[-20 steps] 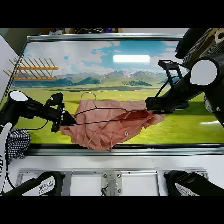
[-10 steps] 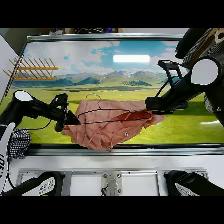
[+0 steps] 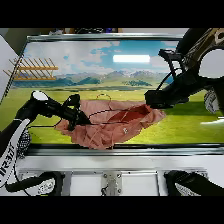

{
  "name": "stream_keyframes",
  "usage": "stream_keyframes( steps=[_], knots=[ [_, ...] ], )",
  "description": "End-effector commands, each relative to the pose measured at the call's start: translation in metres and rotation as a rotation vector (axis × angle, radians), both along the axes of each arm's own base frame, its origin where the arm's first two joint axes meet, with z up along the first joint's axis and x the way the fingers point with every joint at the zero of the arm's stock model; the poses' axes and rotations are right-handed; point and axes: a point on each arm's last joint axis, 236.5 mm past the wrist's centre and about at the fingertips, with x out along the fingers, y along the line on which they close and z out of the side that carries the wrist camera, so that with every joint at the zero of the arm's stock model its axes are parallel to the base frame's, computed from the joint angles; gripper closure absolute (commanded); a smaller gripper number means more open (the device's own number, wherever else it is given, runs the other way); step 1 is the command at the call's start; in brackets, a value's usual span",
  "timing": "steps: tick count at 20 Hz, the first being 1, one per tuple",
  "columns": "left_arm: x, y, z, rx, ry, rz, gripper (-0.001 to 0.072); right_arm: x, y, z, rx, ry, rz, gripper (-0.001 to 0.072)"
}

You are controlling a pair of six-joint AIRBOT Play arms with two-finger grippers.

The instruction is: Fold the clothes and pants, and hang the long-sleeved shirts on hangers.

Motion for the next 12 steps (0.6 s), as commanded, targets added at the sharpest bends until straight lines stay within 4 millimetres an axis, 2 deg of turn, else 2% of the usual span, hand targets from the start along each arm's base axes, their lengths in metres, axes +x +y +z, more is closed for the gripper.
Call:
stream_keyframes(
  steps=[1, 8, 12],
  knots=[
    [0.007, -0.007, 0.003, -0.002, -0.029, -0.005, 0.0704, 0.001, 0.016, 0.005, 0.022, -0.008, 0.043, 0.0704],
    [0.009, -0.008, 0.007, -0.004, -0.039, -0.009, 0.0704, 0.005, 0.092, 0.012, 0.128, -0.070, 0.172, 0.0704],
    [0.009, -0.008, 0.007, -0.005, -0.038, -0.008, 0.0704, 0.009, 0.120, 0.006, 0.167, -0.083, 0.199, 0.0704]
  ],
)
